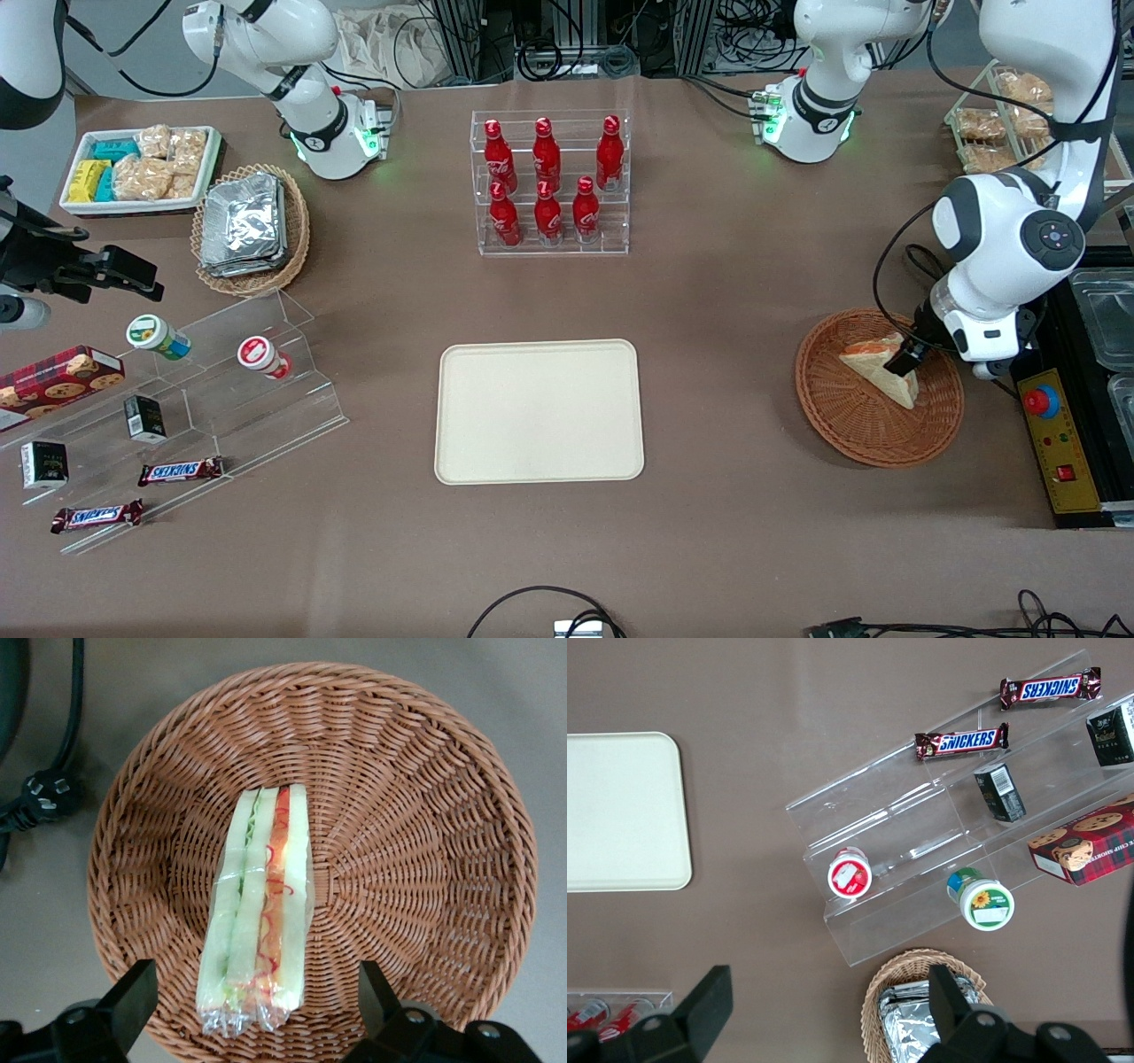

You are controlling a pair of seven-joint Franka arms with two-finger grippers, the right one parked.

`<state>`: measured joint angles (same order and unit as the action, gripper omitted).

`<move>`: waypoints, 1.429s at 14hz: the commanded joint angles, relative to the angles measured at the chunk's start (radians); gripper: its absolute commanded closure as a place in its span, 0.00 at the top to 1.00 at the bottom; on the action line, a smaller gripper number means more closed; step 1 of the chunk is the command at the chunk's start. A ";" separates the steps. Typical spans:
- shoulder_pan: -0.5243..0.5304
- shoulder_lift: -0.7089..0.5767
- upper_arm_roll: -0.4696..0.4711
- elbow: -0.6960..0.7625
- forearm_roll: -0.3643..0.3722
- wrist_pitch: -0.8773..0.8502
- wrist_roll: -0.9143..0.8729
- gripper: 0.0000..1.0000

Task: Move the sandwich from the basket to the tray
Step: 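Lower the open left gripper over the sandwich and close on it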

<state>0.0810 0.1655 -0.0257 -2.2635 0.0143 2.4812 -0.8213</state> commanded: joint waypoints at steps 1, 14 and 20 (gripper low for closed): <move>-0.004 0.020 0.000 -0.016 0.013 0.051 -0.039 1.00; -0.004 0.101 0.003 -0.068 0.013 0.223 -0.058 1.00; -0.004 0.106 0.003 -0.068 0.013 0.225 -0.053 0.26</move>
<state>0.0810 0.2781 -0.0256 -2.3154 0.0143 2.6801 -0.8556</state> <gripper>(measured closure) 0.335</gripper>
